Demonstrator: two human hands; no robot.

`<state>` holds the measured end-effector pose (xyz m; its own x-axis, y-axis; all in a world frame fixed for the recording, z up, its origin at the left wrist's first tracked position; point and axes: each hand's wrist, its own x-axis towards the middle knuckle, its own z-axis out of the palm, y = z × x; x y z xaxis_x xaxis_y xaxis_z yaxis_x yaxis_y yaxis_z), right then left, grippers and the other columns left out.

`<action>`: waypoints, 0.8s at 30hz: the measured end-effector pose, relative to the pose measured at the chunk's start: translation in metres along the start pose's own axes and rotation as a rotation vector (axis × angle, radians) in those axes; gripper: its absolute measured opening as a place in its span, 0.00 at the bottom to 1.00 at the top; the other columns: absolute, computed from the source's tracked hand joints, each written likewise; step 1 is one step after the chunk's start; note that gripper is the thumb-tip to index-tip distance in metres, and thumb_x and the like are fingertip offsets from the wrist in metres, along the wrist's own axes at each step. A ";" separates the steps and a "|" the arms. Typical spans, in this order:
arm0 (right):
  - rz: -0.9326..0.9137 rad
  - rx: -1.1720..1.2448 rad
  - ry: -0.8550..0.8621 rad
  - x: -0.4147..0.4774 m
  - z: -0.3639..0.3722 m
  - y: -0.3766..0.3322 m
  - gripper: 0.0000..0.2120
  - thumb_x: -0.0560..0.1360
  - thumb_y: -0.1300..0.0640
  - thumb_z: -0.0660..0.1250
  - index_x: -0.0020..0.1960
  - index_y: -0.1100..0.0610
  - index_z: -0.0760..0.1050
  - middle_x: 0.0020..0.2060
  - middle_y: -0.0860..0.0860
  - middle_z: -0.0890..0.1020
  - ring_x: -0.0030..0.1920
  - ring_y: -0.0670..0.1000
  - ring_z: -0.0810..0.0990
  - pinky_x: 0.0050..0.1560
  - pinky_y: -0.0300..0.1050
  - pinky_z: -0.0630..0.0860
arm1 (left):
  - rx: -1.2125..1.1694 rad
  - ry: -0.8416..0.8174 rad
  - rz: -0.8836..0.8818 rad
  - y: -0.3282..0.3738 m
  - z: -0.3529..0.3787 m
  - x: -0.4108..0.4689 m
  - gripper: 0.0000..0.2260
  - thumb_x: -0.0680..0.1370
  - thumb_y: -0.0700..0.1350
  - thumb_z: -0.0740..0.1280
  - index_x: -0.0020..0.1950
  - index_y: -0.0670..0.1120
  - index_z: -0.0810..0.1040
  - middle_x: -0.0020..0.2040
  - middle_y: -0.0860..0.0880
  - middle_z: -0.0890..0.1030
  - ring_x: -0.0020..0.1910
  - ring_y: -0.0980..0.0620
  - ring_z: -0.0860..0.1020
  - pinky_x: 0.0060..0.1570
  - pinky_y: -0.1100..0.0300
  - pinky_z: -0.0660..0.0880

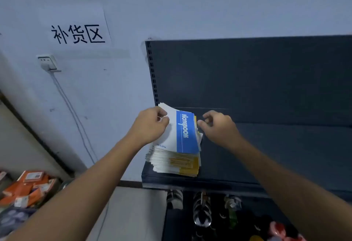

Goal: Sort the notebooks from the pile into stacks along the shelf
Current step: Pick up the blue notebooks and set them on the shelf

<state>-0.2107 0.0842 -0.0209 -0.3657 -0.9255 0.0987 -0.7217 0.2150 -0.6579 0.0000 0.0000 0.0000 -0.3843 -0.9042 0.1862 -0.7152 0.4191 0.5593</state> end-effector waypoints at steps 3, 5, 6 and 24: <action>0.034 0.069 -0.017 0.025 0.018 0.014 0.13 0.78 0.46 0.68 0.58 0.53 0.78 0.48 0.47 0.83 0.51 0.49 0.81 0.55 0.54 0.80 | 0.070 0.028 -0.063 -0.006 0.016 0.016 0.13 0.79 0.48 0.67 0.62 0.47 0.79 0.61 0.48 0.78 0.59 0.49 0.77 0.60 0.55 0.74; 0.081 0.082 -0.055 0.035 0.034 0.020 0.15 0.78 0.46 0.68 0.59 0.54 0.78 0.50 0.47 0.83 0.51 0.49 0.81 0.55 0.53 0.80 | 0.147 0.044 -0.114 -0.011 0.025 0.023 0.15 0.78 0.47 0.67 0.63 0.45 0.78 0.63 0.46 0.75 0.60 0.45 0.76 0.61 0.54 0.73; 0.098 0.105 -0.064 0.041 0.041 0.021 0.15 0.79 0.46 0.68 0.60 0.54 0.78 0.50 0.48 0.82 0.51 0.49 0.81 0.54 0.52 0.80 | 0.181 0.056 -0.125 -0.012 0.027 0.028 0.16 0.78 0.47 0.67 0.64 0.44 0.78 0.63 0.45 0.75 0.60 0.44 0.76 0.60 0.53 0.73; 0.020 -0.085 -0.051 0.041 0.072 0.005 0.13 0.80 0.42 0.63 0.52 0.52 0.75 0.53 0.48 0.72 0.56 0.49 0.73 0.51 0.45 0.76 | 0.343 -0.025 -0.344 -0.018 0.025 0.061 0.17 0.75 0.56 0.73 0.52 0.45 0.77 0.47 0.48 0.80 0.45 0.48 0.74 0.41 0.56 0.67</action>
<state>-0.1869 0.0247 -0.0735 -0.3515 -0.9351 0.0464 -0.7628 0.2573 -0.5933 -0.0248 -0.0605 -0.0193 -0.1031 -0.9945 0.0156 -0.9527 0.1033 0.2858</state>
